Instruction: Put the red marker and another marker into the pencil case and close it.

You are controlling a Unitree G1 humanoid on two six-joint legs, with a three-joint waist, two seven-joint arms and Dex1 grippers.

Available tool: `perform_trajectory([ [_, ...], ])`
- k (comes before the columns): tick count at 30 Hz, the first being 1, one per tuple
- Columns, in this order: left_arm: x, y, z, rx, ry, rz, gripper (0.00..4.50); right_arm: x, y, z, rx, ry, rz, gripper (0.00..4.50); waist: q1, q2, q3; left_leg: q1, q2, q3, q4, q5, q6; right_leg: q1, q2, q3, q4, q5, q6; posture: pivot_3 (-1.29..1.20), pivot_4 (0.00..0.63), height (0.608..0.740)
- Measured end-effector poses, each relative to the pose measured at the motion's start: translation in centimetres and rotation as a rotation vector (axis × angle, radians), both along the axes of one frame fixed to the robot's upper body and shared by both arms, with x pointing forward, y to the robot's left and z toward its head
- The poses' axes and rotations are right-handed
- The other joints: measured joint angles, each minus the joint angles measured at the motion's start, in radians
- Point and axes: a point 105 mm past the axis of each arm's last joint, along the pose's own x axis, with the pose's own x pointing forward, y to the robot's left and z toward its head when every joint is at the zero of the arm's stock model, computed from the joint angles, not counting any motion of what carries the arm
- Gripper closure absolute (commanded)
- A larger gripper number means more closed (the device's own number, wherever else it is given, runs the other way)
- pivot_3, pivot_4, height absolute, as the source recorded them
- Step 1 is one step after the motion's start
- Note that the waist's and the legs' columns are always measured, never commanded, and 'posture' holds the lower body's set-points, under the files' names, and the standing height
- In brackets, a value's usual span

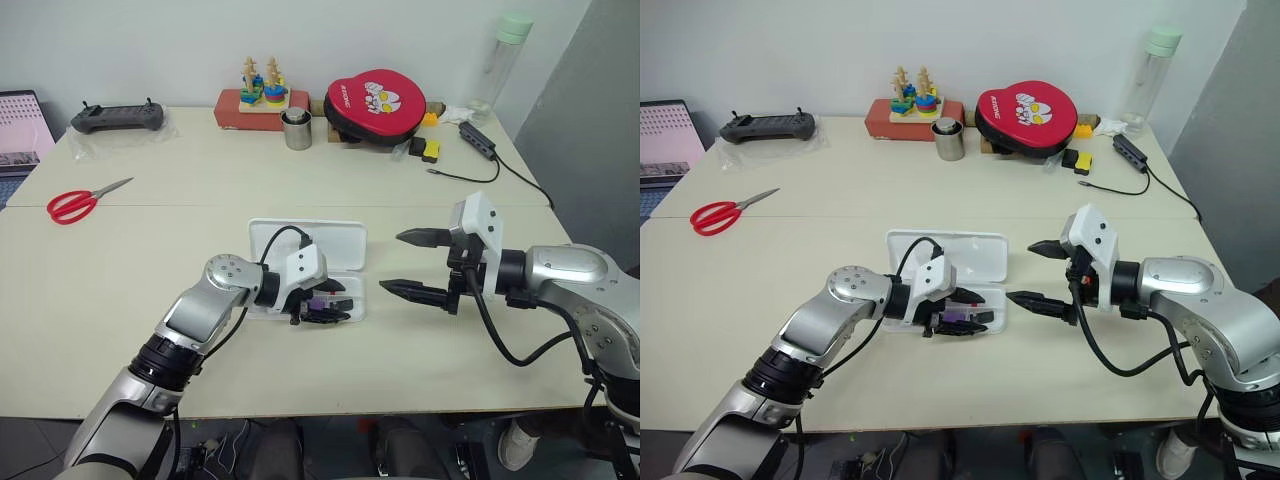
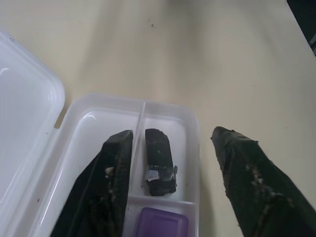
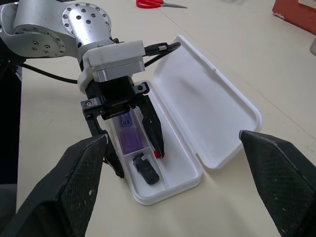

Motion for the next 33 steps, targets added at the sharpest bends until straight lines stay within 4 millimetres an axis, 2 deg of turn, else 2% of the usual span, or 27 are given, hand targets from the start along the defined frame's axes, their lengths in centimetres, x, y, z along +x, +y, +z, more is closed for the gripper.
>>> perform_trajectory([
  [3,-0.1,-0.3,1.1,-0.070,0.004,0.010,0.15,0.4,0.2,0.8,0.022,-0.020,0.004,0.00,-0.001,0.000,0.000,0.000,0.000,0.000,0.000,0.000,0.000,0.000,0.000,0.000,0.000,0.000,0.000,0.00,0.150,0.740],
  [4,-0.3,-0.4,1.7,-0.105,0.011,0.013,0.05,0.7,0.3,1.2,0.035,-0.028,0.006,0.00,-0.001,0.000,0.000,0.000,0.000,0.000,0.000,0.000,0.000,0.000,0.000,0.000,0.000,0.000,0.000,0.00,0.150,0.740],
  [7,-0.9,-0.6,4.5,-0.283,0.042,0.049,0.05,2.0,0.8,3.3,0.097,-0.062,0.012,0.00,-0.004,0.000,0.000,0.000,0.000,0.000,0.000,0.000,0.000,0.000,0.000,0.000,0.001,0.000,0.000,0.00,0.150,0.740],
  [9,-1.3,0.4,6.2,-0.364,0.038,0.097,0.05,3.3,1.4,4.8,0.126,-0.083,0.008,0.00,-0.011,0.000,0.000,0.001,0.001,0.000,0.000,0.000,0.000,0.000,0.000,0.000,0.001,0.000,0.000,0.00,0.150,0.740],
  [11,-1.5,1.7,7.2,-0.401,0.028,0.152,0.00,4.9,1.5,5.3,0.134,-0.087,-0.029,0.29,-0.013,0.000,0.000,0.002,0.001,-0.001,-0.001,0.000,0.000,0.001,0.000,-0.001,0.001,0.000,-0.001,0.00,0.150,0.740],
  [13,-1.5,3.4,7.8,-0.424,0.021,0.226,0.00,6.5,1.9,4.6,0.126,-0.059,-0.060,0.59,-0.013,0.000,0.000,0.002,0.000,-0.001,0.000,0.000,0.000,0.001,0.000,-0.001,0.001,0.000,-0.001,0.00,0.150,0.740],
  [17,-1.5,6.7,9.7,-0.479,-0.022,0.356,0.00,10.0,3.4,2.9,0.092,-0.003,-0.119,1.72,-0.019,0.000,0.000,0.001,0.000,0.000,0.000,0.000,0.000,0.000,0.000,0.000,0.001,0.000,-0.001,0.00,0.150,0.740],
  [20,-1.7,8.9,10.8,-0.505,-0.065,0.425,0.00,12.2,4.9,1.9,0.040,0.008,-0.158,2.35,-0.020,0.000,0.000,0.001,0.000,0.000,-0.001,0.000,0.000,0.000,0.000,0.000,0.001,0.003,-0.005,0.00,0.150,0.740],
  [25,-2.2,11.2,10.5,-0.462,-0.083,0.507,0.00,14.3,6.3,-0.4,-0.018,0.046,-0.207,3.69,-0.013,0.000,0.000,0.000,0.000,0.000,-0.002,0.000,0.000,-0.001,-0.001,-0.001,0.000,0.003,-0.006,0.00,0.150,0.740],
  [28,-2.3,12.0,10.1,-0.454,-0.087,0.547,0.00,14.5,6.6,-1.5,-0.063,0.057,-0.191,4.42,-0.008,0.000,0.000,0.000,0.000,0.000,-0.002,0.000,0.000,-0.001,-0.001,-0.001,0.000,0.002,-0.006,0.00,0.150,0.740],
  [31,-2.4,12.8,10.6,-0.451,-0.113,0.576,0.00,13.6,7.2,-2.3,-0.111,0.076,-0.109,4.48,-0.008,0.001,0.000,0.000,0.000,0.000,-0.003,0.000,0.000,-0.002,-0.001,-0.001,0.001,0.002,-0.007,0.00,0.150,0.740],
  [33,-2.8,12.9,10.7,-0.445,-0.114,0.566,0.00,11.8,7.7,-2.2,-0.139,0.053,0.005,4.48,-0.007,0.001,0.000,0.000,0.000,0.000,-0.003,0.000,0.000,-0.002,-0.001,-0.001,0.000,0.002,-0.007,0.00,0.150,0.740],
])
